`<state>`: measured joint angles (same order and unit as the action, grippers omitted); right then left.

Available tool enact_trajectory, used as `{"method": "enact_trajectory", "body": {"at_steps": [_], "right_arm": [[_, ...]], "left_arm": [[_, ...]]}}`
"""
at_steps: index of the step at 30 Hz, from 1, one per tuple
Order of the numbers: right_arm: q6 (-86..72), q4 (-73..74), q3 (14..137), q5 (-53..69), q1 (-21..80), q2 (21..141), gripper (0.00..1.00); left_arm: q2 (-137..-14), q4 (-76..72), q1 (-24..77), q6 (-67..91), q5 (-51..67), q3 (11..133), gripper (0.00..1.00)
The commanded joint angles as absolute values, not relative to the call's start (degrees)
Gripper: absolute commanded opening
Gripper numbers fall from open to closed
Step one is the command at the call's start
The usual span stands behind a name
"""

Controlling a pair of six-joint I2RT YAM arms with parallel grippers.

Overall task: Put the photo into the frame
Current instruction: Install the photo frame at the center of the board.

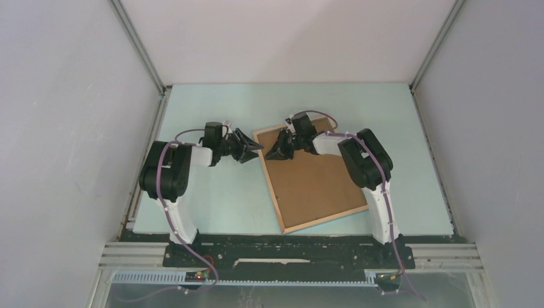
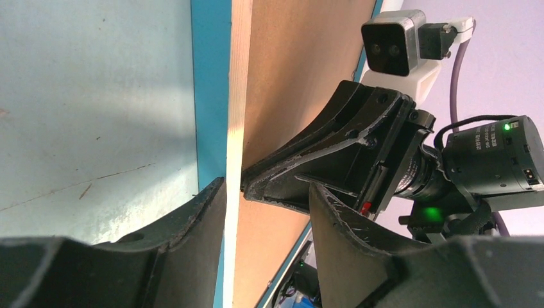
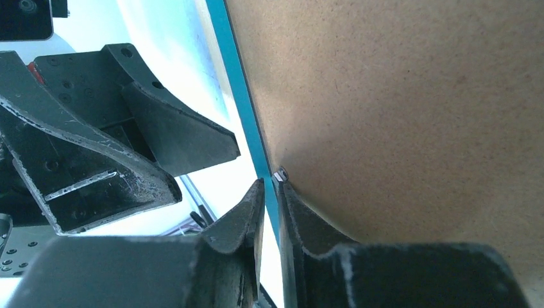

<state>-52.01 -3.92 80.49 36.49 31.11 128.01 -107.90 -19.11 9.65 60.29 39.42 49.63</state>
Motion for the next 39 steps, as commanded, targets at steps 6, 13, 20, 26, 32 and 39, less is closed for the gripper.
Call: {"method": "enact_trajectory", "body": {"at_steps": [6, 13, 20, 26, 32, 39], "right_arm": [[-51.75, -4.26, 77.27, 34.59, 32.89, 124.97, 0.23], [-54.58, -8.35, 78.2, 35.34, 32.96, 126.93, 0.23], [-54.8, -8.43, 80.98, 35.01, 32.98, 128.24, 0.24], [-55.05, -8.34, 83.99, 34.51, 33.69, 130.31, 0.28], [-51.35, -3.79, 81.9, 34.16, 32.97, 125.28, 0.3], [-36.18, 14.6, 76.49, 27.37, 28.95, 111.13, 0.37]], "left_arm": [[-107.7, -22.1, 10.02, 61.6, 41.22, 50.12, 0.52], [-107.59, -22.82, 10.02, 62.09, 41.31, 49.4, 0.52], [-107.58, -23.17, 10.02, 62.31, 41.39, 49.24, 0.52], [-107.32, -23.65, 10.02, 62.61, 41.44, 48.93, 0.52], [-106.72, -23.84, 9.68, 62.52, 41.52, 48.94, 0.52], [-104.59, -23.23, 8.12, 61.33, 41.07, 49.3, 0.53]]}}
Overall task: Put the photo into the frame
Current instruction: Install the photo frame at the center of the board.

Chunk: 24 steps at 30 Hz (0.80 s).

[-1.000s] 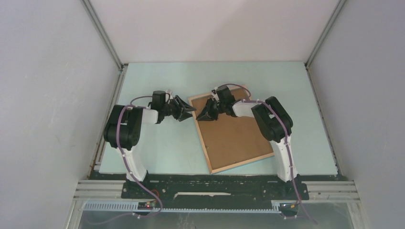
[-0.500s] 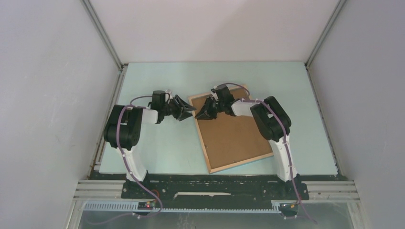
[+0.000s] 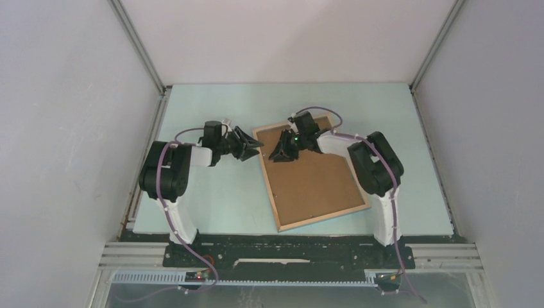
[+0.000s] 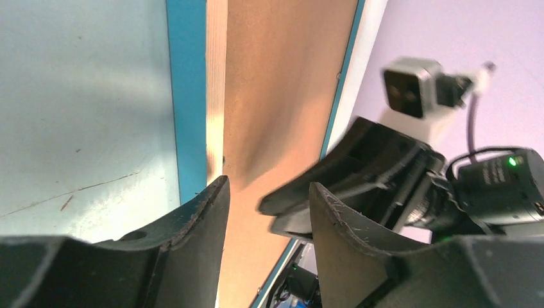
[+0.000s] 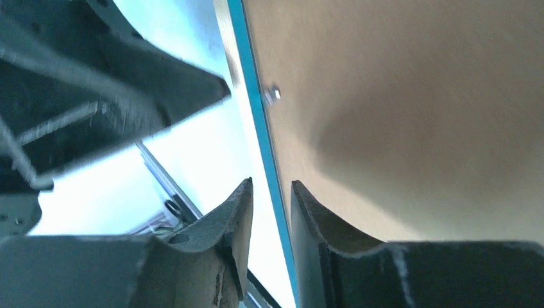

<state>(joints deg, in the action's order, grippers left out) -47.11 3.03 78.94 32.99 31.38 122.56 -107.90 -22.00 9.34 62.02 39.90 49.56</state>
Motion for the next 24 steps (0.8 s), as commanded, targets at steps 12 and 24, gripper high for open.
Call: {"method": "enact_trajectory", "body": {"at_steps": [12, 24], "right_arm": [[-25.28, 30.09, 59.54, 14.26, 10.38, 87.84, 0.56], [-41.07, 44.57, 45.65, -3.53, 6.39, 64.07, 0.61]], "left_arm": [[-98.86, -11.54, 7.91, 51.16, 38.49, 53.67, 0.57], [-94.53, -9.64, 9.03, 49.57, 38.35, 54.04, 0.58]]}}
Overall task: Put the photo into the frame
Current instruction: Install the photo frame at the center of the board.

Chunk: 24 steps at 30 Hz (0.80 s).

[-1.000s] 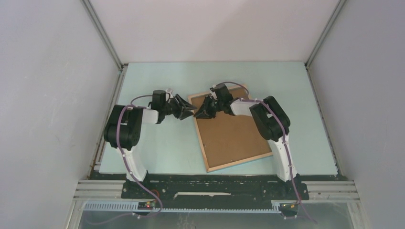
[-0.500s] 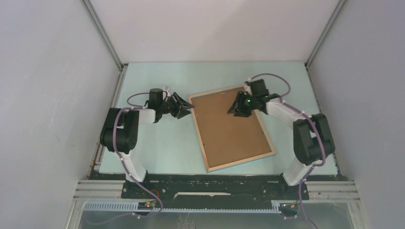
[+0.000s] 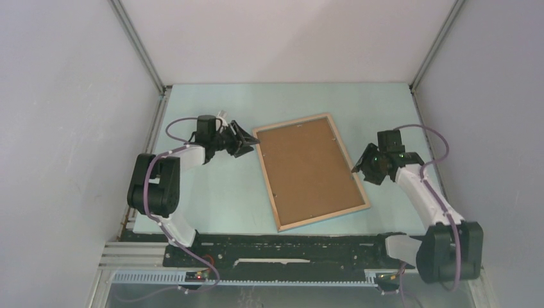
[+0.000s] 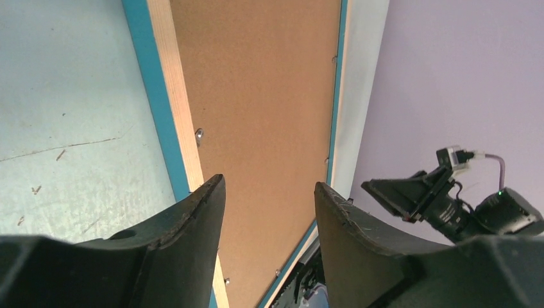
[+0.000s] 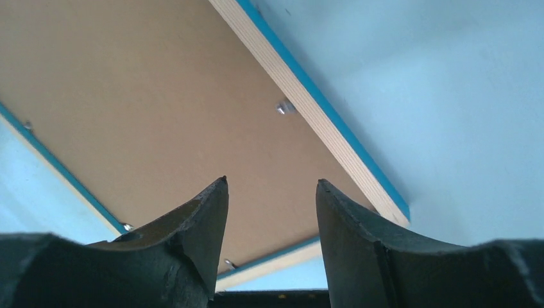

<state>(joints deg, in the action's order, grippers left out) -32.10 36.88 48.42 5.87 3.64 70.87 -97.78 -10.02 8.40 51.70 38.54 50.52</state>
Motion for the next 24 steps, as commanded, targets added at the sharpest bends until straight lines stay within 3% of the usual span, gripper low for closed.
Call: {"method": "enact_trajectory", "body": {"at_steps": [1, 5, 9, 14, 20, 24], "right_arm": [[-44.26, 46.59, 44.95, -6.33, 7.95, 62.46, 0.61], [-59.16, 54.62, 42.65, -14.13, 15.48, 58.28, 0.61], [-68.06, 55.03, 39.33, -14.27, 18.96, 57.32, 0.61], [-72.48, 51.02, 36.4, -13.64, 19.15, 57.61, 0.59], [-73.93, 44.61, 31.79, -12.06, 17.19, 58.65, 0.46], [-73.72, 43.56, 31.2, -10.96, 16.01, 60.66, 0.45]], "left_arm": [[-94.22, -9.67, 9.18, 49.57, 38.4, 54.13, 0.58], [-93.08, -9.67, 9.7, 49.4, 38.52, 54.09, 0.58], [-92.33, -9.65, 10.25, 49.21, 38.45, 54.14, 0.59], [-92.3, -9.65, 10.8, 49.26, 38.55, 54.05, 0.58], [-92.21, -9.73, 10.94, 49.29, 38.63, 54.25, 0.58], [-92.2, -9.74, 10.9, 49.22, 38.59, 54.18, 0.58]]}}
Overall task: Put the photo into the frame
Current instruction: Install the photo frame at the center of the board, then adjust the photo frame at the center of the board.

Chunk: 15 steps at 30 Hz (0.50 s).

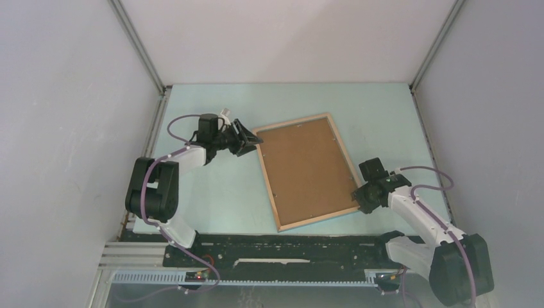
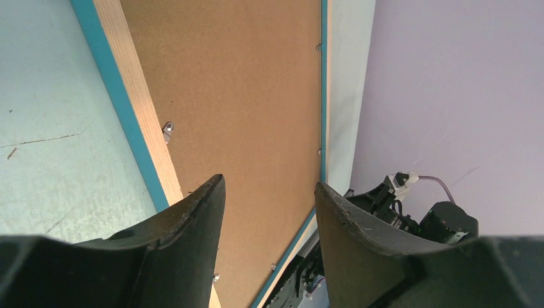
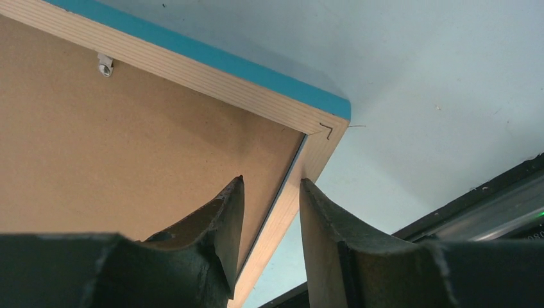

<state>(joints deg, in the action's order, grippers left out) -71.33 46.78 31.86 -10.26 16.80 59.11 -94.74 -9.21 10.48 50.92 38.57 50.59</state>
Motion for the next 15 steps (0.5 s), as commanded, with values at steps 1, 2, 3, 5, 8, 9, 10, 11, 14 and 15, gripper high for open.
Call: {"method": "enact_trajectory", "body": {"at_steps": [1, 2, 3, 5, 8, 9, 10, 11, 14, 15], "right_arm": [[-73.63, 43.72, 31.16, -11.17, 15.96, 60.94, 0.45], [-73.39, 43.48, 30.95, -11.39, 15.99, 61.07, 0.45], [-73.06, 42.85, 30.57, -11.51, 15.81, 61.22, 0.45], [-72.25, 42.32, 30.0, -10.89, 14.83, 61.58, 0.39], [-71.93, 43.39, 29.97, -9.51, 14.32, 60.61, 0.37], [-71.87, 44.22, 29.97, -9.77, 14.45, 59.57, 0.38], [-71.7, 44.96, 29.97, -10.01, 14.56, 58.53, 0.39], [-71.33, 45.63, 29.95, -10.29, 14.66, 57.43, 0.41], [-70.8, 48.14, 29.97, -10.62, 14.59, 54.65, 0.45], [-70.69, 48.62, 29.97, -10.92, 14.59, 54.04, 0.47]], "left_arm": [[-92.26, -9.75, 10.9, 49.21, 38.59, 54.22, 0.58], [-92.28, -9.76, 10.9, 49.22, 38.58, 54.28, 0.59], [-92.43, -9.74, 10.9, 49.16, 38.58, 54.31, 0.58], [-92.54, -9.75, 10.92, 49.26, 38.58, 54.4, 0.58], [-92.56, -9.71, 10.9, 49.24, 38.71, 54.4, 0.58], [-92.47, -9.75, 10.9, 49.22, 38.75, 54.34, 0.58], [-92.34, -9.68, 10.9, 49.3, 38.8, 54.39, 0.58], [-92.17, -9.75, 10.9, 49.36, 38.88, 54.48, 0.58], [-91.86, -9.99, 10.9, 49.54, 39.0, 54.65, 0.59], [-91.85, -10.09, 10.9, 49.69, 39.14, 54.6, 0.59]]}}
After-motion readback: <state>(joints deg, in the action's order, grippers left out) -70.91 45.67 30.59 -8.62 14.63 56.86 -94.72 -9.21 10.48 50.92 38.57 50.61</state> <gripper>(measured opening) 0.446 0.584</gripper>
